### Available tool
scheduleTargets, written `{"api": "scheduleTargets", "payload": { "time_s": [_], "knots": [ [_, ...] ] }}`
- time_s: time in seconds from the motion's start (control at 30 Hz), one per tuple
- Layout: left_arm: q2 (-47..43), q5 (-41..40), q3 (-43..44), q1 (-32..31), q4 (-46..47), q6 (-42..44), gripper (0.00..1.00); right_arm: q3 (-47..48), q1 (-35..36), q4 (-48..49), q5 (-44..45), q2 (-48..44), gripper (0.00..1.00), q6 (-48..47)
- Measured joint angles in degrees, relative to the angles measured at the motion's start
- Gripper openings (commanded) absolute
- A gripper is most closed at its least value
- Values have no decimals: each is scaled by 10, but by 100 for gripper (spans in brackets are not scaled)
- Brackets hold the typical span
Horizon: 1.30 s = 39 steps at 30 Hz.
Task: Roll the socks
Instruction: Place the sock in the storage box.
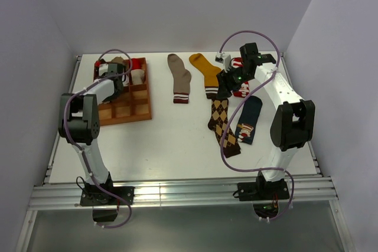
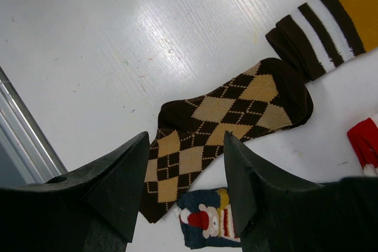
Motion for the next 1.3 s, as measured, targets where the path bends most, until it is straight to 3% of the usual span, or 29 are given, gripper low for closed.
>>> {"api": "scheduleTargets", "payload": {
  "time_s": [0.3,0.53,1.13,1.3],
  "knots": [
    [-22,127,-25,54,19,-25,0,0,0,-2,0,0,61,0],
    [7,177,11,86,-10,-33,0,0,0,-3,0,0,61,0],
    [74,163,127,136,-106,-36,1,0,0,-2,1,18,61,0],
    [67,166,115,140,-95,-32,29,0,0,-2,3,18,61,0]
  ]
}}
